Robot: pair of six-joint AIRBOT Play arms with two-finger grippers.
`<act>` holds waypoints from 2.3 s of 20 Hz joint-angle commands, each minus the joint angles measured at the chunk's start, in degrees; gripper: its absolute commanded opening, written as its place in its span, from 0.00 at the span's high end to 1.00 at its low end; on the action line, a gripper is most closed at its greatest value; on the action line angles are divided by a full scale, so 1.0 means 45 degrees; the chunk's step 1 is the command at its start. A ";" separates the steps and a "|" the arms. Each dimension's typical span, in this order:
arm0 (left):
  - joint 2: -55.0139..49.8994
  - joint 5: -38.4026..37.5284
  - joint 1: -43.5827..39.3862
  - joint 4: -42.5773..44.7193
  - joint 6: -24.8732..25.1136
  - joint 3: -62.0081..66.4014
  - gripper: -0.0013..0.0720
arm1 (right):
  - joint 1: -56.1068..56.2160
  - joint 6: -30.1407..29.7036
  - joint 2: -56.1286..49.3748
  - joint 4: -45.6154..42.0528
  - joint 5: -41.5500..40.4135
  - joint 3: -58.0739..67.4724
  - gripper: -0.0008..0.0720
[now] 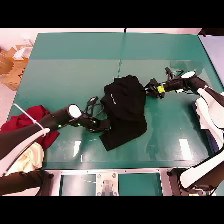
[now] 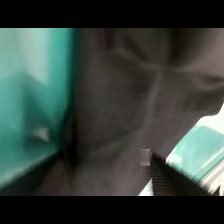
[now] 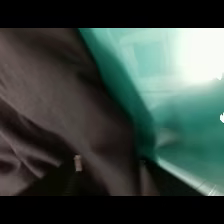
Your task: Fold the shirts.
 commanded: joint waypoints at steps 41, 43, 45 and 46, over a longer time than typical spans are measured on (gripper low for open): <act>0.0811 -0.3521 0.4658 0.7781 -0.0311 0.5294 0.95 | 0.1141 -0.1370 0.4294 -0.0078 -0.2681 -0.3701 0.70; 0.0816 -0.3517 0.4658 0.7878 -0.0277 0.5294 0.95 | -0.0359 -0.1302 0.4828 -0.0107 -0.0515 -0.2968 0.63; 0.0816 -0.3638 0.4658 0.7878 -0.0063 0.5294 0.95 | -0.1909 -0.0947 0.5741 -0.0457 0.0903 -0.2963 0.64; 0.0816 -0.3662 0.4658 0.7868 -0.0063 0.5294 0.95 | -0.2613 -0.0529 0.6261 -0.1195 0.1520 -0.3235 0.64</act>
